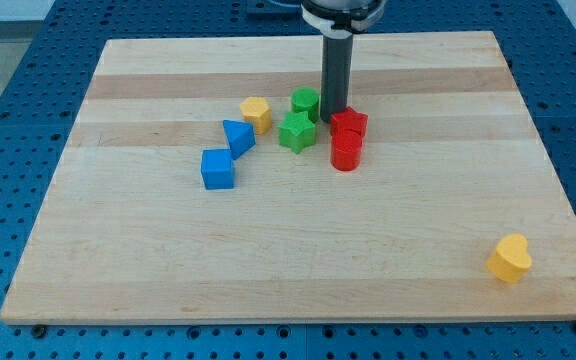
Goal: Point your arm to the yellow heart
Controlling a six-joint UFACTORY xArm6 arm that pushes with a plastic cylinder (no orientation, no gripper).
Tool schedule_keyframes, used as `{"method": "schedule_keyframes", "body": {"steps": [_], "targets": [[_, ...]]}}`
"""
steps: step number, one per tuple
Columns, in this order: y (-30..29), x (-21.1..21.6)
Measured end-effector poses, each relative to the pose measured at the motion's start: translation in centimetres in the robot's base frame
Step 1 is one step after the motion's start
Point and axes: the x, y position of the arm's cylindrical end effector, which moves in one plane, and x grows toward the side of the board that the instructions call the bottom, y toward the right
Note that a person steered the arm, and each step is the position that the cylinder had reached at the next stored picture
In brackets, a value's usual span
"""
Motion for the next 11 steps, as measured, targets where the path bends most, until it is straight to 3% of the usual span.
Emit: {"method": "schedule_keyframes", "body": {"steps": [11], "targets": [[11.3,14.0]]}}
